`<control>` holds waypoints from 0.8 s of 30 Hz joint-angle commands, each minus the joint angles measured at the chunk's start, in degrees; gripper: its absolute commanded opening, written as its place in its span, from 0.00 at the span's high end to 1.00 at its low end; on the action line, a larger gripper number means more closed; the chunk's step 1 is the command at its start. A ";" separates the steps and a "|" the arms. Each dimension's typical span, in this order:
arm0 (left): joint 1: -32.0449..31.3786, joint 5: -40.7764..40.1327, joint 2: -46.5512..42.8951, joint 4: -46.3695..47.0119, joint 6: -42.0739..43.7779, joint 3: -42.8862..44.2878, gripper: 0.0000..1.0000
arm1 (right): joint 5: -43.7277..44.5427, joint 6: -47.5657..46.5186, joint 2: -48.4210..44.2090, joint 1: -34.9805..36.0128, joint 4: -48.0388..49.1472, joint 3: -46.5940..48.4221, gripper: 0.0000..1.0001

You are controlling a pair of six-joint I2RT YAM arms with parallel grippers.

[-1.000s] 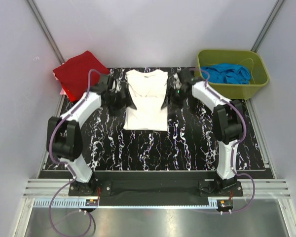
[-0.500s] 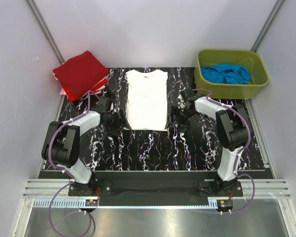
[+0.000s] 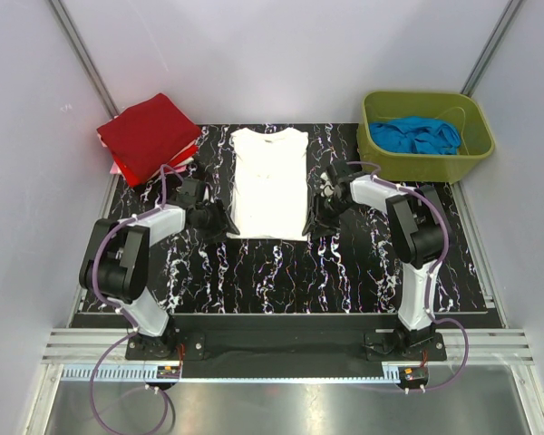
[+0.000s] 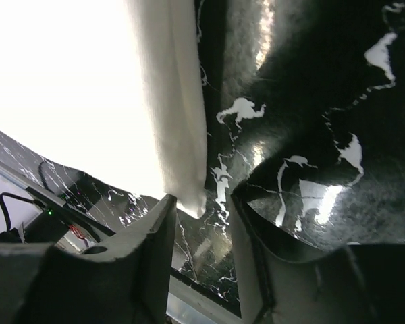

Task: Fold and stack the t-shirts
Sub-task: Fold the tshirt

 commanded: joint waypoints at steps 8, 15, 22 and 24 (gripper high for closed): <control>-0.67 0.06 2.51 5.72 -1.10 -0.61 0.65 | 1.14 -0.82 1.00 1.75 1.18 3.16 0.74; -4.44 -0.81 2.60 4.67 -2.16 1.51 1.00 | -1.76 0.76 -1.02 1.75 5.58 0.79 1.00; -9.98 -3.71 -5.56 0.10 -3.48 -0.95 1.00 | 1.49 -0.03 -10.94 1.57 2.95 -8.24 1.00; -12.52 -4.94 -10.04 -1.75 -4.79 -3.49 1.00 | 1.75 0.15 -15.93 1.57 2.07 -11.50 1.00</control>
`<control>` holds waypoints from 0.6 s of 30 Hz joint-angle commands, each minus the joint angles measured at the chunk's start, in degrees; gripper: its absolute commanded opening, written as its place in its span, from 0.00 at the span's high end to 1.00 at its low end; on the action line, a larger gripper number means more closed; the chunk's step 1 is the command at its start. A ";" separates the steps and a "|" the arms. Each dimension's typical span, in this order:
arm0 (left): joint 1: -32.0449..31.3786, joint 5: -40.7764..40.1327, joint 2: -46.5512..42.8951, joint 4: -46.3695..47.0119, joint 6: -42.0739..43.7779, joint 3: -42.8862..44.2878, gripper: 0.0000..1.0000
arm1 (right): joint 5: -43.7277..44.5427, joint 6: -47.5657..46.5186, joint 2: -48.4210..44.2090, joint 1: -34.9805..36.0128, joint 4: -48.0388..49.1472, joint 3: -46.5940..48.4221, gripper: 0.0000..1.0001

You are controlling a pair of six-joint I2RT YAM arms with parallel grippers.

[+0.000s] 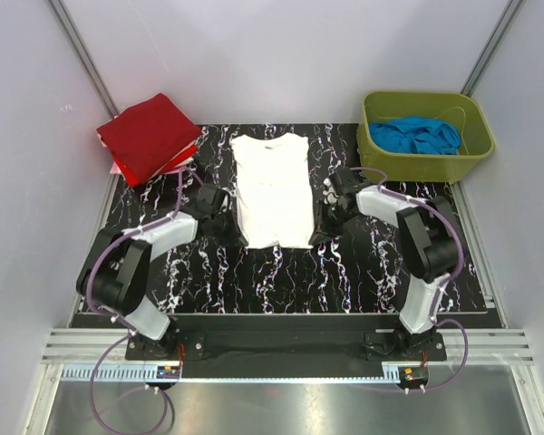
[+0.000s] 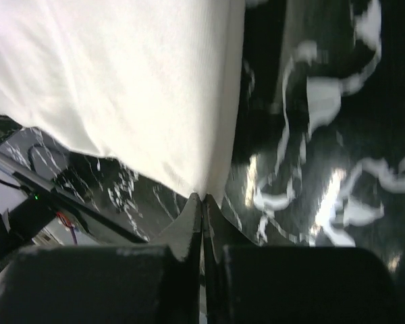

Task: Fold and stack the t-shirts
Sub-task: Fold the tshirt

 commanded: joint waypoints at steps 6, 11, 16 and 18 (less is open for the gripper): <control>-12.14 -5.06 -23.65 -6.20 -9.39 -12.57 1.00 | 0.36 4.23 -24.66 0.33 -4.59 -16.47 1.00; -21.03 -8.40 -38.42 -12.25 -20.11 -17.06 1.00 | -3.34 11.17 -40.65 1.29 -8.97 -23.86 1.00; -28.07 -12.27 -47.74 -21.40 -26.63 -12.08 1.00 | -4.04 15.47 -53.17 1.56 -17.84 -24.05 1.00; -28.34 -13.23 -48.45 -25.79 -26.55 -9.52 1.00 | -4.39 16.19 -56.43 1.56 -19.52 -22.91 1.00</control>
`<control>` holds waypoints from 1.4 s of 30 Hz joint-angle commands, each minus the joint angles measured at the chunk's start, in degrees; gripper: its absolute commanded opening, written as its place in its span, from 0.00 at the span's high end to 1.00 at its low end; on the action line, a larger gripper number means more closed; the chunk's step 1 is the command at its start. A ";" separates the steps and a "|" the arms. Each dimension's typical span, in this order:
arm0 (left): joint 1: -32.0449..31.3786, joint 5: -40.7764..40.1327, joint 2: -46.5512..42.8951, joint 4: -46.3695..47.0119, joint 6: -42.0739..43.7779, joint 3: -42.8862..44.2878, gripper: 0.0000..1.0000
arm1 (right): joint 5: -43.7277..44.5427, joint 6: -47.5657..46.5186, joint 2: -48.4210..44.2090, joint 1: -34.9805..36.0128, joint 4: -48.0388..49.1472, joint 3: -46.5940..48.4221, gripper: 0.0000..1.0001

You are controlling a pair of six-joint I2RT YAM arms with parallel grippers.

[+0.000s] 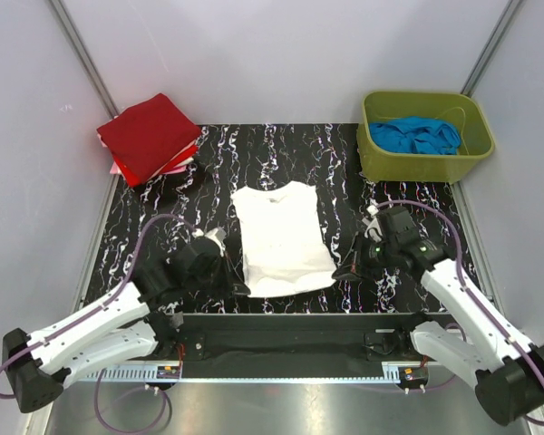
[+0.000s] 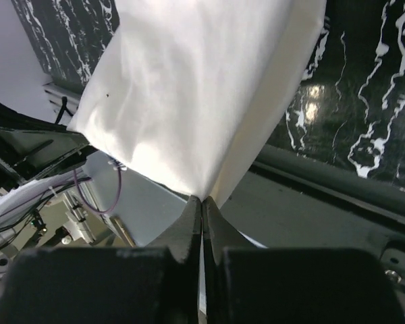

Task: Fold and stack the t-shirts
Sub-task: Fold the tshirt

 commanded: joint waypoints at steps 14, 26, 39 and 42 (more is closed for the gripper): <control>6.15 -4.99 12.09 -15.62 6.99 25.75 0.96 | 3.85 -2.46 8.42 -0.02 -7.17 16.10 1.00; 18.28 2.84 22.90 -14.47 17.72 33.83 0.96 | 2.62 -9.67 22.39 -6.34 -6.29 28.05 1.00; 25.06 8.11 37.74 -14.90 26.07 45.77 0.99 | 2.53 -13.19 33.74 -8.28 -7.26 39.39 1.00; 25.94 9.08 40.82 -15.43 27.30 47.97 1.00 | 2.01 -13.36 35.68 -8.63 -6.56 39.92 1.00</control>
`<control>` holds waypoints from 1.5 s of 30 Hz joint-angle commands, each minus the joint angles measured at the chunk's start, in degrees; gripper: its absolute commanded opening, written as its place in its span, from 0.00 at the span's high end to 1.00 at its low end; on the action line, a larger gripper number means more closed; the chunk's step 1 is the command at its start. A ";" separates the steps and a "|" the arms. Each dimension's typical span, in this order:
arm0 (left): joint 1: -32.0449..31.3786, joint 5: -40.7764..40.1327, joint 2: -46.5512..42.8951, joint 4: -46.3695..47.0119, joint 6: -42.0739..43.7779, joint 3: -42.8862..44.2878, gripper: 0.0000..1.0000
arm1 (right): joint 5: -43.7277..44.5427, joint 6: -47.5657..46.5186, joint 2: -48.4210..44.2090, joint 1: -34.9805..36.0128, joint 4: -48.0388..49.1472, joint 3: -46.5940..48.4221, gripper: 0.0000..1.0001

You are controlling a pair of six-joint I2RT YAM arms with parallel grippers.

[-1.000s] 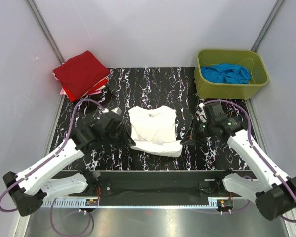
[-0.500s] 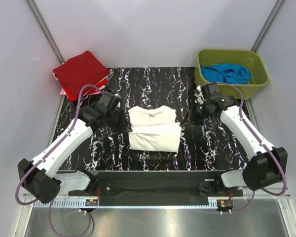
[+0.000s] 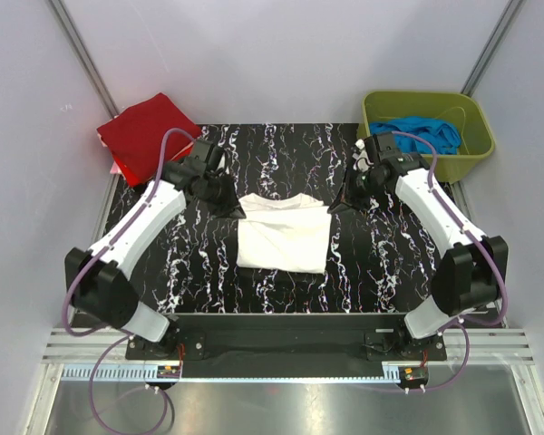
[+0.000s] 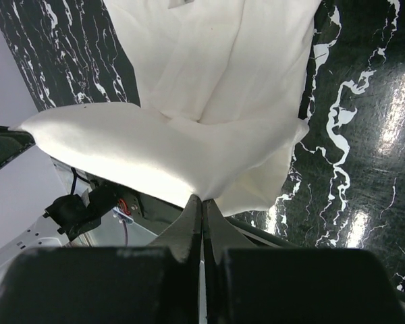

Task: Fold and stack the t-shirts
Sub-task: Fold the tshirt

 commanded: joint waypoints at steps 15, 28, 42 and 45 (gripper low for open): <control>6.09 4.46 19.82 -2.42 8.16 19.54 1.00 | -1.92 -2.09 18.13 -2.89 1.32 15.95 1.00; 11.99 17.64 49.56 -2.62 6.67 56.58 0.57 | 2.13 6.79 45.07 -4.57 -4.66 49.81 0.32; 12.16 10.17 22.83 11.54 12.03 13.08 0.53 | 5.56 5.91 17.10 -0.61 13.09 4.74 0.40; 12.16 10.17 21.68 13.91 12.82 7.71 0.54 | 4.68 6.00 16.74 0.88 16.42 -0.89 0.41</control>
